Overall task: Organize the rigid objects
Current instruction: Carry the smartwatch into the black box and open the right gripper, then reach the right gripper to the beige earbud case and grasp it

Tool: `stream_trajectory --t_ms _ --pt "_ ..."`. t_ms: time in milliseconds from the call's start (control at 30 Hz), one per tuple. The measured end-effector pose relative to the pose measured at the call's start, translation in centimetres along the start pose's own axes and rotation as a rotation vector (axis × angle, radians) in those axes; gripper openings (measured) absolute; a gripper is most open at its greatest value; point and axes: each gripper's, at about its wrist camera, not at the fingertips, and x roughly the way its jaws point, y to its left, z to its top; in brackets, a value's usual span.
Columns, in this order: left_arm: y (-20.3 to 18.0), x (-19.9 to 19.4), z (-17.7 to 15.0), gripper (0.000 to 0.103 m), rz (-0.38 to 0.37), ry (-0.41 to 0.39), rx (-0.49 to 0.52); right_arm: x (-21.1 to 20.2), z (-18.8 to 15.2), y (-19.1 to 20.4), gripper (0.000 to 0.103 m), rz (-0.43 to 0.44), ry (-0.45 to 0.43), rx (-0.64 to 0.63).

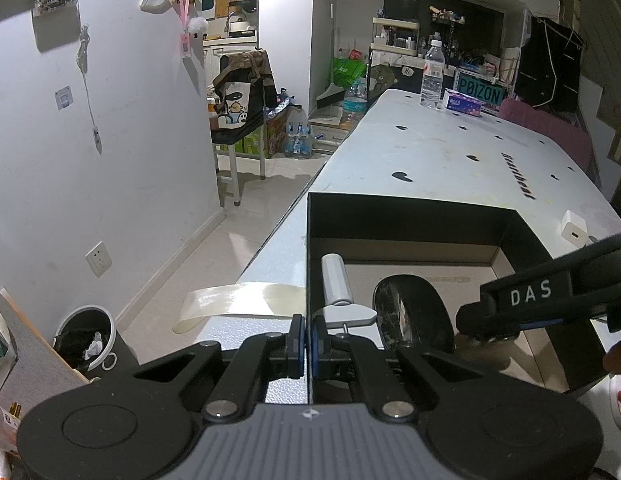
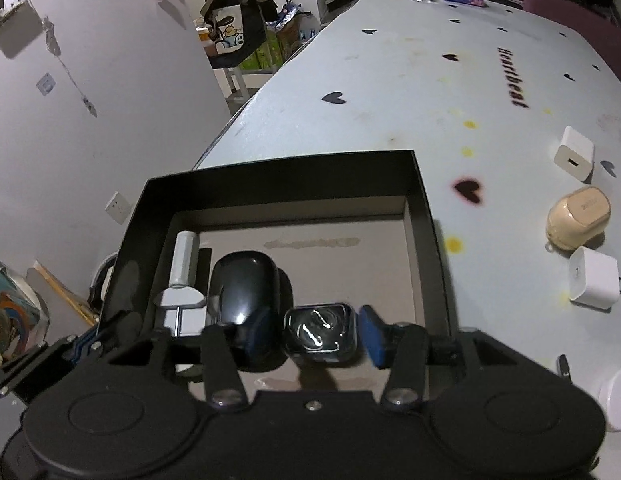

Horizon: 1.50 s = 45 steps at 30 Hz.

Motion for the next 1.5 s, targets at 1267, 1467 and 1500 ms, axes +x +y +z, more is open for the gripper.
stream_trajectory --t_ms 1267,1467,1500 --pt "0.0 0.0 0.0 0.003 0.000 0.000 0.000 -8.1 -3.0 -2.9 0.092 0.009 -0.193 -0.064" --pt "0.0 0.0 0.0 0.003 0.000 0.000 0.000 -8.5 -4.0 -3.9 0.100 0.007 -0.213 -0.055" --pt "0.0 0.0 0.0 0.003 0.000 0.000 0.000 -8.6 -4.2 -4.1 0.100 0.011 -0.221 -0.054"
